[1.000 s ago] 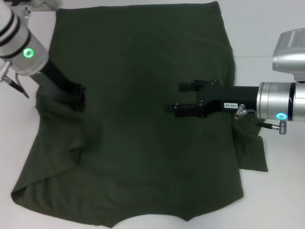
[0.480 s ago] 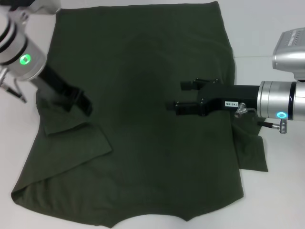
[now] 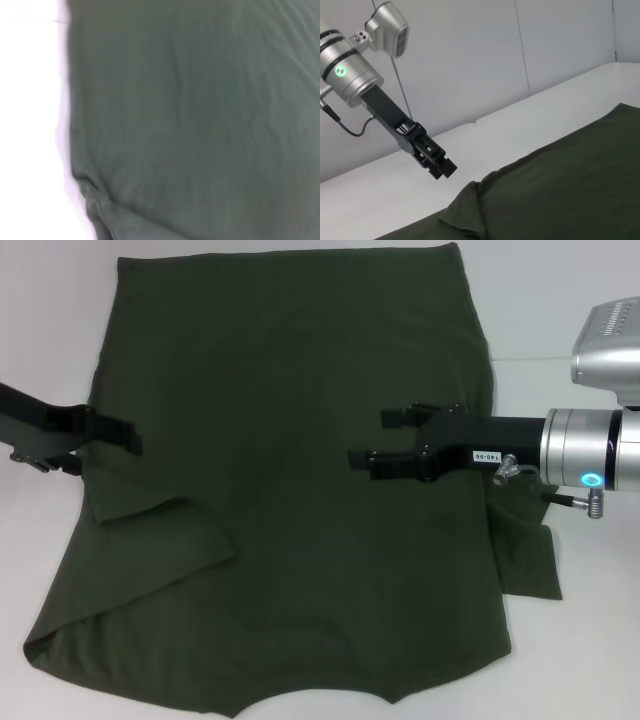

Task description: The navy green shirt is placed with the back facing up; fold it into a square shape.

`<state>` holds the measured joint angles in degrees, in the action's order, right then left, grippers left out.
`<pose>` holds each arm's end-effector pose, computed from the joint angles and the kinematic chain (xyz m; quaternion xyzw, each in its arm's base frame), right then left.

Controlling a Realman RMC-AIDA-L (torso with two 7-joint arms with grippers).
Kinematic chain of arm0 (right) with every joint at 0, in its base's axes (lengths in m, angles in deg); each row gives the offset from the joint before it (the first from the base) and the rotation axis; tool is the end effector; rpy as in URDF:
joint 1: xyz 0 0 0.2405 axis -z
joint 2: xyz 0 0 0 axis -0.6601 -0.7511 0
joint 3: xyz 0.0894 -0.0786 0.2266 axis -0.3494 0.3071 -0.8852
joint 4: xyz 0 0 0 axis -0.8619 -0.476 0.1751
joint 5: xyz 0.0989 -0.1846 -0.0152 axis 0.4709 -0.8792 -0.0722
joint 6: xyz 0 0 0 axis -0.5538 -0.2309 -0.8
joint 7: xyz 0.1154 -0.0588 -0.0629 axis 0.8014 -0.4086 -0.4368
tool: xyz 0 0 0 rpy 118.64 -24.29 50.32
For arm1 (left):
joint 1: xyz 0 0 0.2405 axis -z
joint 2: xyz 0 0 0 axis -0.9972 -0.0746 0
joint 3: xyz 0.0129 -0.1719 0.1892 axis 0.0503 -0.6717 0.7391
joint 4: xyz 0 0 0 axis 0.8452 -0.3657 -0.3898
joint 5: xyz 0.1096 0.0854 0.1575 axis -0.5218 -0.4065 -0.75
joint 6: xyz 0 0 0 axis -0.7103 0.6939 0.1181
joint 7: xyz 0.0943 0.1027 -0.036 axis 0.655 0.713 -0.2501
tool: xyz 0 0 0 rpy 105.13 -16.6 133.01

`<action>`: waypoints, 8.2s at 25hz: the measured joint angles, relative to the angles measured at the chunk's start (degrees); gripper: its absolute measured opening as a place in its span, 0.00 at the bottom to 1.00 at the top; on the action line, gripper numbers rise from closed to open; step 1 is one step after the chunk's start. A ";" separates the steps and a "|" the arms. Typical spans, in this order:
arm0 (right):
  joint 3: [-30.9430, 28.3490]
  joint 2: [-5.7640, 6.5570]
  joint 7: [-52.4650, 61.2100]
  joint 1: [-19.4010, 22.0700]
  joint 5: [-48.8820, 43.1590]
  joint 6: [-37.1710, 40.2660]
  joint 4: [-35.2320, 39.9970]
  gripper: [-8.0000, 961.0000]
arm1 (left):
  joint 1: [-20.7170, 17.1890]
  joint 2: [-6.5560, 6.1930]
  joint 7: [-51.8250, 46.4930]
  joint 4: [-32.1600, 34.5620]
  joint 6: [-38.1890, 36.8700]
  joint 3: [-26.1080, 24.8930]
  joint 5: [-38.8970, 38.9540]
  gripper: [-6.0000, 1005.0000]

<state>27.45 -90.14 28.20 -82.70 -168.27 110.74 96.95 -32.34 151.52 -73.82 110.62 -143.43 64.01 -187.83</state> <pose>0.2133 0.3959 -0.0276 -0.9307 0.2263 0.2314 0.1708 -0.2515 0.4361 0.0827 -0.7298 -0.6423 -0.0032 0.2343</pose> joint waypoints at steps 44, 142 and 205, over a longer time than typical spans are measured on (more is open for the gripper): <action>0.10 0.71 -0.28 0.44 -0.02 0.42 0.12 0.98 | -4.28 3.40 -1.02 -8.76 20.19 -2.27 3.69 0.95; -11.23 12.60 61.97 0.79 -34.36 10.19 0.45 0.98 | -24.03 9.30 88.72 -6.99 -15.72 -2.70 39.40 0.95; -10.89 9.48 58.06 -0.92 -32.30 3.57 -3.54 0.92 | -22.77 9.11 87.91 -6.72 -15.57 -2.71 39.48 0.95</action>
<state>16.56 -80.65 86.26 -83.62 -200.57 114.31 93.41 -55.11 160.63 14.09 103.90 -159.00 61.30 -148.34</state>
